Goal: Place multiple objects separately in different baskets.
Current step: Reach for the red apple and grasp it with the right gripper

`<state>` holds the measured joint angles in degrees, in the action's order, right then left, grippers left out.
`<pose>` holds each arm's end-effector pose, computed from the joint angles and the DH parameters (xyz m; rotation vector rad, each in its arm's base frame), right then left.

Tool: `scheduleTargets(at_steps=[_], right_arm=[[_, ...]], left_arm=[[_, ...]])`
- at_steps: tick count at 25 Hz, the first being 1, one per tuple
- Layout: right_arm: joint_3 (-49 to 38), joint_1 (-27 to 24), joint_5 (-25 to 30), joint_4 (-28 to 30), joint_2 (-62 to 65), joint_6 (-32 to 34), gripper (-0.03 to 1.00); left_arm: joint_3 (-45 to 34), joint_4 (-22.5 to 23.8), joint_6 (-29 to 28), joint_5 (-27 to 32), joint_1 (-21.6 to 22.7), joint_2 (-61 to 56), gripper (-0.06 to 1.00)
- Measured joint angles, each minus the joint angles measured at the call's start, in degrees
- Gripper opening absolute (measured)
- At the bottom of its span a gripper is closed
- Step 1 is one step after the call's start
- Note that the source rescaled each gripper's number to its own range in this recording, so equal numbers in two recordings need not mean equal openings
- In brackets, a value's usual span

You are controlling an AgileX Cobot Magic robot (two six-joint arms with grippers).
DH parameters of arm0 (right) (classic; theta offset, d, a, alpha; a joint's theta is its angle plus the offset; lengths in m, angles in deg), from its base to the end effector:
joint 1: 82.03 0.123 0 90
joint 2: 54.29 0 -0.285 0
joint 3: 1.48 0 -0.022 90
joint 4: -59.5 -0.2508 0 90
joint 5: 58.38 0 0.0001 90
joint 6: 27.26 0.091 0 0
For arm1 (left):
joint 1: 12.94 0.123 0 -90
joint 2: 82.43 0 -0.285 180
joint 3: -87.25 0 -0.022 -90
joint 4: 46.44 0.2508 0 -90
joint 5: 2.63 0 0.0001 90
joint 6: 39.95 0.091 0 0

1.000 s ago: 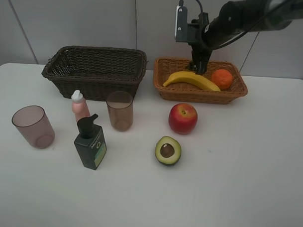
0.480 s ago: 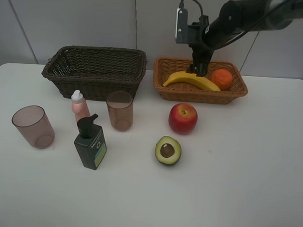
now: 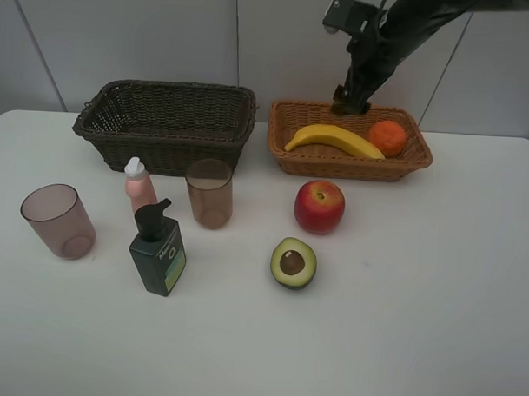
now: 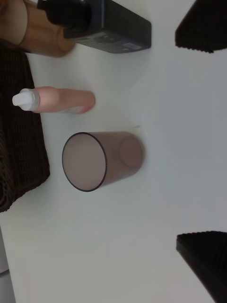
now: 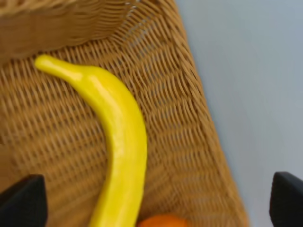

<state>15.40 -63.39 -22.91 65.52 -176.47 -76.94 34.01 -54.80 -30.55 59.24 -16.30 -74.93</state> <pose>0.4349 0.1408 0.2490 -1.4597 2.0099 -0.3463 0.0010 -0.0118 0.2536 0.2387 2.1191 -0.1159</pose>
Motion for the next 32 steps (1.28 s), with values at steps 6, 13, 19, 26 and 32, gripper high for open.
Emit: scheduleTargets(at_steps=[6,13,19,26,32], right_arm=[[0.0,0.3,8.2,0.0,4.7,18.7,1.0],[0.0,3.1,16.8,1.5,8.3,43.0,1.0],[-1.3,6.9,21.5,3.4,8.4,52.5,1.0],[-8.8,10.0,16.7,1.9,8.4,56.1,1.0],[-16.8,10.0,9.1,-2.1,8.4,56.3,1.0]], left_arm=[[0.0,0.0,0.0,0.0,0.0,0.0,1.0],[0.0,0.0,0.0,0.0,0.0,0.0,1.0],[0.0,0.0,0.0,0.0,0.0,0.0,1.0],[0.0,0.0,0.0,0.0,0.0,0.0,1.0],[0.0,0.0,0.0,0.0,0.0,0.0,1.0]])
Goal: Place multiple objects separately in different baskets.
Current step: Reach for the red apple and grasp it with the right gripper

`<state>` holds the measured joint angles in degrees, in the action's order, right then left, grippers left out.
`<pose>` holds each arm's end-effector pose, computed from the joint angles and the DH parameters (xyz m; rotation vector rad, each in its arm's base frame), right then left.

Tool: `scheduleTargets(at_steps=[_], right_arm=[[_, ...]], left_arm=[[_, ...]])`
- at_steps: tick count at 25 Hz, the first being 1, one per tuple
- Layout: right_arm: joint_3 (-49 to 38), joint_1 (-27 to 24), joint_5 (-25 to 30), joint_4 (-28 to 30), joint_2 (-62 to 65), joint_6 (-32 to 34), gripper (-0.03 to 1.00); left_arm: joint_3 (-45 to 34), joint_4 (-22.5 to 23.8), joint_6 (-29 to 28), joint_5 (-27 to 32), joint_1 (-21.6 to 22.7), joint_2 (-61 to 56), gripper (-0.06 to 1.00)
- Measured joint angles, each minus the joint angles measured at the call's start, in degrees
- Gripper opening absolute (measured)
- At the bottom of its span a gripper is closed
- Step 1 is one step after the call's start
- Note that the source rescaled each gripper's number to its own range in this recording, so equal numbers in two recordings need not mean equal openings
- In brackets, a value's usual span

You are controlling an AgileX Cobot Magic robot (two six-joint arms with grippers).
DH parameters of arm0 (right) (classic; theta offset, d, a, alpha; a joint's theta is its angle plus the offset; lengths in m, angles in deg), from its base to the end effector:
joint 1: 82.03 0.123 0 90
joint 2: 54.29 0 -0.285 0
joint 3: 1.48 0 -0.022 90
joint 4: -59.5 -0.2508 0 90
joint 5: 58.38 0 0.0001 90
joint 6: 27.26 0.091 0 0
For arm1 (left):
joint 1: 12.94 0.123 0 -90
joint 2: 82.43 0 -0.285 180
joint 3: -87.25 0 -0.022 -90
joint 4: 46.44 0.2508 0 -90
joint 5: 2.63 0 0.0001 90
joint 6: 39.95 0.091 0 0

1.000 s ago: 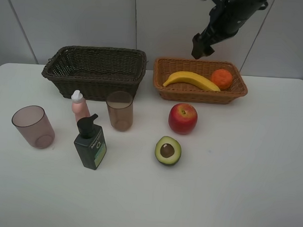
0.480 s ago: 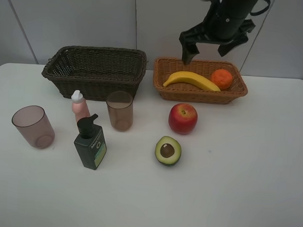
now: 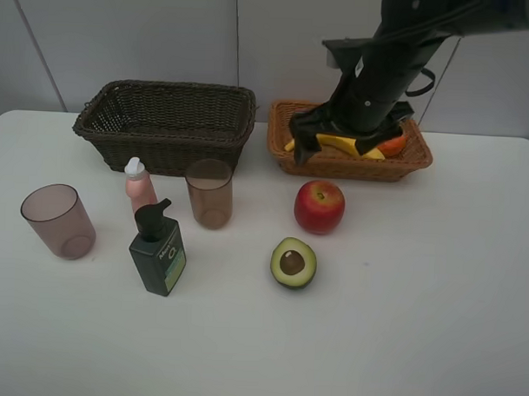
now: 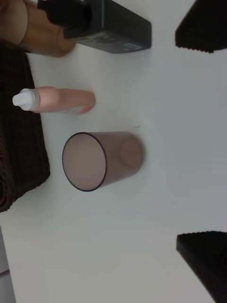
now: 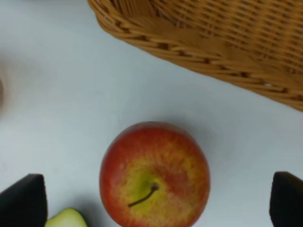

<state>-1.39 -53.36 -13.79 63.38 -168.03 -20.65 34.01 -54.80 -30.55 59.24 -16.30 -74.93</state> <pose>0.3416 0.1819 0.2190 -0.5812 2.6997 0.0860 0.0010 -0.0118 0.2536 0.2387 2.1191 -0.1159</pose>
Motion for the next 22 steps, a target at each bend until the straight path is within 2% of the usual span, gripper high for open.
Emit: scheduleTargets(at_steps=[9,22], right_arm=[[-8.7,0.0,-12.9,-3.9,0.0,0.2,0.99],[-10.4,0.0,-17.4,-4.6,-2.8,0.2,0.99]], left_arm=[[0.0,0.0,0.0,0.0,0.0,0.0,1.0],[0.0,0.0,0.0,0.0,0.0,0.0,1.0]])
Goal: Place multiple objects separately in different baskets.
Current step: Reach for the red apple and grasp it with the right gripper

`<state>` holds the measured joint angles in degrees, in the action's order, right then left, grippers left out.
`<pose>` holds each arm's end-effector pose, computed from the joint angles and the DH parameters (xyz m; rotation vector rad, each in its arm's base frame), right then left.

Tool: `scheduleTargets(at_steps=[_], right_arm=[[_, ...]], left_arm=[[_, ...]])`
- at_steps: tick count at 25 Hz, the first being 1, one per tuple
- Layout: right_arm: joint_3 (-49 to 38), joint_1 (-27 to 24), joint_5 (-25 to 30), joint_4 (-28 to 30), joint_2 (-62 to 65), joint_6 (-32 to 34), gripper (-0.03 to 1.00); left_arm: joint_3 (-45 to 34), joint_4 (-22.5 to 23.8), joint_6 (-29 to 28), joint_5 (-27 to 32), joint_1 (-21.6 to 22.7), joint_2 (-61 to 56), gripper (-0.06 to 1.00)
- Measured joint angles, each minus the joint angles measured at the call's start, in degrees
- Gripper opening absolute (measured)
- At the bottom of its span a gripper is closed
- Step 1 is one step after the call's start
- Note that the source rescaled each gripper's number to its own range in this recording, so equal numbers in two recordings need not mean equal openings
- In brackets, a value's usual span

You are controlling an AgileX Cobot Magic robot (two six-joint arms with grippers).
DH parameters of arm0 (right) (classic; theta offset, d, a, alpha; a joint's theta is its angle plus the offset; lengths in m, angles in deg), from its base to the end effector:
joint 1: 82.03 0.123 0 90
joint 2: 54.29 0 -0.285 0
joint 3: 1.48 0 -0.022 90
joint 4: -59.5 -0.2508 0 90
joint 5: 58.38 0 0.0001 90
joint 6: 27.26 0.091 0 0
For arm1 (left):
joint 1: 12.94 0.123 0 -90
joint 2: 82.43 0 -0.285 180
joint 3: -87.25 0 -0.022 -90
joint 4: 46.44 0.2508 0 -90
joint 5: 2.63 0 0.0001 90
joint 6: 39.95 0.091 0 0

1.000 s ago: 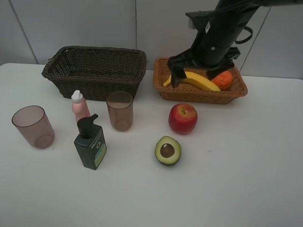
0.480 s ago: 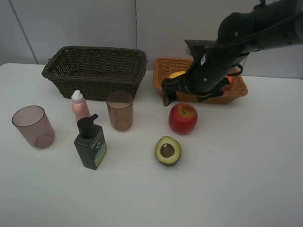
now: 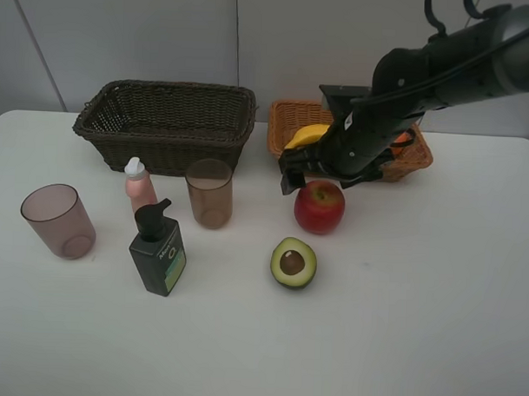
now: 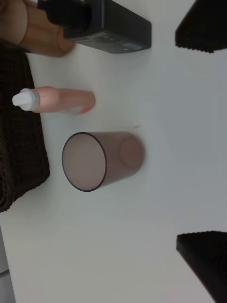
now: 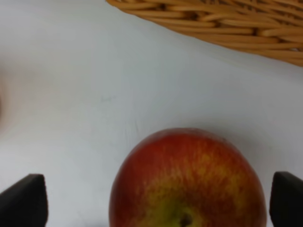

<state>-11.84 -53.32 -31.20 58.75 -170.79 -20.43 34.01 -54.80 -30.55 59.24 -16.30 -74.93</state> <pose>0.3337 0.1834 0.1634 -0.4998 2.6591 0.2015 0.0010 -0.0118 0.2536 0.2387 2.1191 -0.1159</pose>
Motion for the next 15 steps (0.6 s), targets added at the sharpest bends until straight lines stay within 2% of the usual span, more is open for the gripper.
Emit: scheduleTargets(at_steps=[15], right_arm=[[-0.1,-0.1,-0.2,1.2,-5.3,0.0,0.99]], left_arm=[[0.0,0.0,0.0,0.0,0.0,0.0,1.0]])
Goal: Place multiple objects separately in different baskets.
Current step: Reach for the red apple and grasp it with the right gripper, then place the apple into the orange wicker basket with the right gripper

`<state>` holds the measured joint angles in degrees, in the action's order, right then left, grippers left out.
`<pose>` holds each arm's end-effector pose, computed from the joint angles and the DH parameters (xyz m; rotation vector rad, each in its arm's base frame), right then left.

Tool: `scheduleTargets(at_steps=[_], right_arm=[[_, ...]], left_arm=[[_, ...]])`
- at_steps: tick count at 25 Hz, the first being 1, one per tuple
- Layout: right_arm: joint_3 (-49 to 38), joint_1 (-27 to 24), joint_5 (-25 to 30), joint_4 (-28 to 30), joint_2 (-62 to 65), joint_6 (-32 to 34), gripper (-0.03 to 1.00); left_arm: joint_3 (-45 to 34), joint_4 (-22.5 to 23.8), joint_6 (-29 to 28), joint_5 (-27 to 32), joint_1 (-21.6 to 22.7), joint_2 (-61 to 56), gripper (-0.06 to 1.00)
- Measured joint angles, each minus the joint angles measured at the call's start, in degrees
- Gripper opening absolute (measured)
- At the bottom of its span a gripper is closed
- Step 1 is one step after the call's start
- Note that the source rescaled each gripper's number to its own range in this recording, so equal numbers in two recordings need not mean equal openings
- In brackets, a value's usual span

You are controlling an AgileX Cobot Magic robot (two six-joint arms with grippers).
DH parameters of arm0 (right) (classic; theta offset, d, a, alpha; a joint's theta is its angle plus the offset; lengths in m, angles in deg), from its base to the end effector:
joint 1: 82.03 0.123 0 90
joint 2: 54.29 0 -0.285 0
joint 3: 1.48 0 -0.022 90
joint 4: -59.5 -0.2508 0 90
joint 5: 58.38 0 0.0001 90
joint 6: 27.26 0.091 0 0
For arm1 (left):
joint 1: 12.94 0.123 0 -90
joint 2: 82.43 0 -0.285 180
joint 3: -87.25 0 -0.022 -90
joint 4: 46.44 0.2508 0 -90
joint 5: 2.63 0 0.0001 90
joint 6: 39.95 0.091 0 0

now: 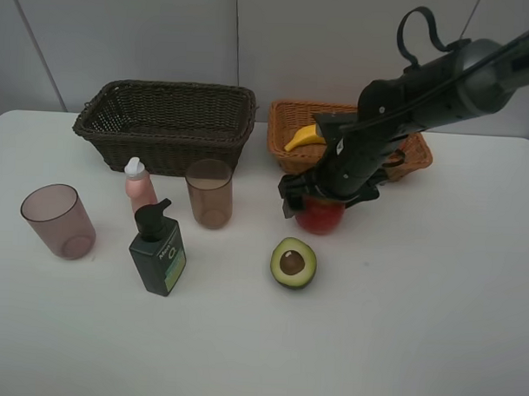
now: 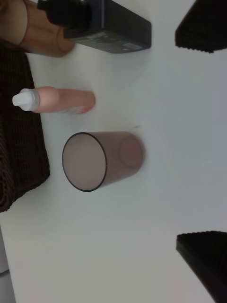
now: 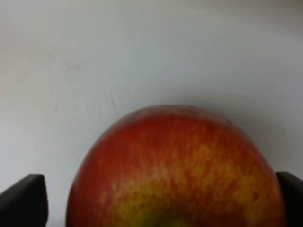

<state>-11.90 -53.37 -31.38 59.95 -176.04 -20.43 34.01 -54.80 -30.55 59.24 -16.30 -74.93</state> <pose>0.3361 0.1834 0.1282 -0.5370 2.7379 0.1499 0.0010 -0.0118 0.2536 0.2387 2.1191 -0.1159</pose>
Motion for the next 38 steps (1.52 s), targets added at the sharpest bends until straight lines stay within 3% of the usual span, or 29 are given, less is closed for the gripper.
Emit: scheduleTargets(at_steps=[4,8,27,38], right_arm=[[0.0,0.0,0.0,0.0,0.0,0.0,0.96],[0.0,0.0,0.1,0.1,0.0,0.0,0.71],[0.1,0.0,1.7,0.1,0.2,0.0,0.71],[0.1,0.0,3.7,0.2,6.3,0.0,0.71]], left_arm=[[0.0,0.0,0.0,0.0,0.0,0.0,1.0],[0.0,0.0,0.0,0.0,0.0,0.0,1.0],[0.0,0.0,0.0,0.0,0.0,0.0,1.0],[0.0,0.0,0.0,0.0,0.0,0.0,1.0]])
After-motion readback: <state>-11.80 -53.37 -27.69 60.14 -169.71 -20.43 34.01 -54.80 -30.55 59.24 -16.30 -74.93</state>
